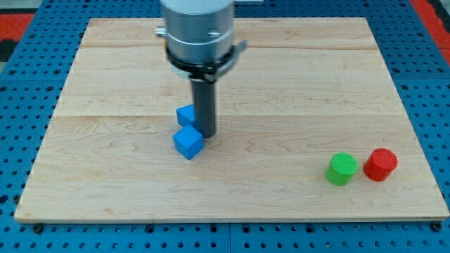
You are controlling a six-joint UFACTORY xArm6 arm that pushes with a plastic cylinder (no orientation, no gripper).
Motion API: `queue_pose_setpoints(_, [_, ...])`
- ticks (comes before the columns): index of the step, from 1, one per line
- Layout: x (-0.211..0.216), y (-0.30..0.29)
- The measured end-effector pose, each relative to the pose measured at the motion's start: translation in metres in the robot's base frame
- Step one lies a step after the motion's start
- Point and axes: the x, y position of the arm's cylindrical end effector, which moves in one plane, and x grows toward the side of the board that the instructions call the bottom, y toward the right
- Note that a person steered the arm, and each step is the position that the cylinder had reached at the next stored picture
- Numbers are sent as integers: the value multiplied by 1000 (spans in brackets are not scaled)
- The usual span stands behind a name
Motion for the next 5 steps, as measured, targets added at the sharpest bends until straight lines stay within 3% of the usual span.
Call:
queue_pose_setpoints(1, [-4, -22])
queue_pose_setpoints(3, [-58, -54])
queue_pose_setpoints(5, [-87, -18])
